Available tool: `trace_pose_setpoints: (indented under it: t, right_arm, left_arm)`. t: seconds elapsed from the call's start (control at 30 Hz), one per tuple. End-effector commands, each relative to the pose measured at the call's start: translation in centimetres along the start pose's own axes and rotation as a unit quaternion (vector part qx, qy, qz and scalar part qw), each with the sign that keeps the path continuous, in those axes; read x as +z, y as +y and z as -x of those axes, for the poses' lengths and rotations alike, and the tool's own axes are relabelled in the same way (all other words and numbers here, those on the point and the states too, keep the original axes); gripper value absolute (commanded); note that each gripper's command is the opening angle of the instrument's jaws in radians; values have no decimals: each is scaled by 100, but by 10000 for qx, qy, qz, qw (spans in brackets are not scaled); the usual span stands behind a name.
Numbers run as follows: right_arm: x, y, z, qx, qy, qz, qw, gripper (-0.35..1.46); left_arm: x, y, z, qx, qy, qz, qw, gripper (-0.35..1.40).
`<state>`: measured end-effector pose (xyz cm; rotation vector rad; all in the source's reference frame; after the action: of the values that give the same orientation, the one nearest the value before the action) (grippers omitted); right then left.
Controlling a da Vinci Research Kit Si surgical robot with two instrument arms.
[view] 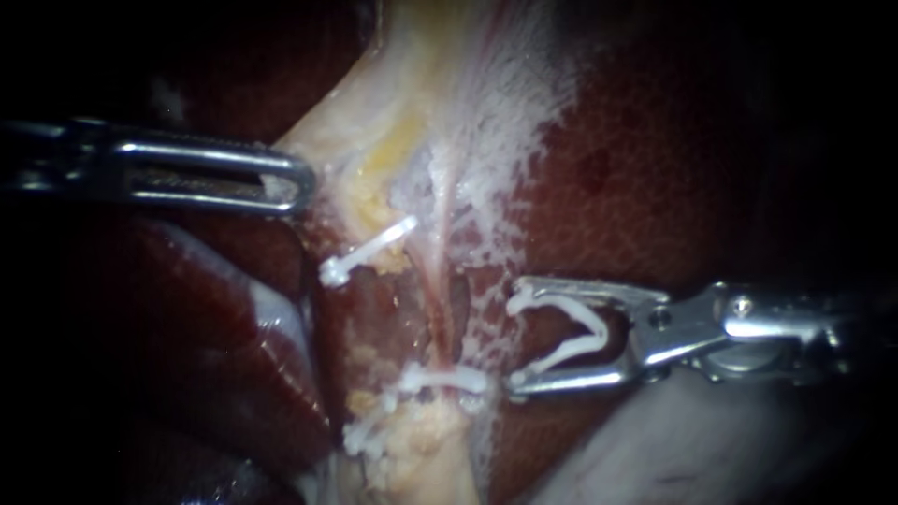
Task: Clipping second clip right tube
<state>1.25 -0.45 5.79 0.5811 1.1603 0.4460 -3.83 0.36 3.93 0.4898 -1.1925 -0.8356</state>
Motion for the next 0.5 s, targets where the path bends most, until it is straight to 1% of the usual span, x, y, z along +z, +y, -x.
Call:
trace_pose_setpoints:
  t: [0.03,0.17,0.27,0.37,0.5]
  right_arm:
    - [6,2,2,43,-14,-26,10000,59]
    - [22,4,10,129,-22,-28,9999,59]
    - [33,4,14,170,-23,-10,9999,59]
    - [41,3,14,193,-30,-23,9998,59]
    - [51,3,11,226,-49,-95,9997,59]
  left_arm:
    - [0,-4,2,14,-11,15,10000,-35]
    - [-1,-14,4,11,-28,22,10000,-35]
    - [-1,-16,5,11,-28,24,10000,-35]
    - [-1,-16,4,11,-28,24,10000,-35]
    - [0,-16,4,12,-29,27,10000,-35]
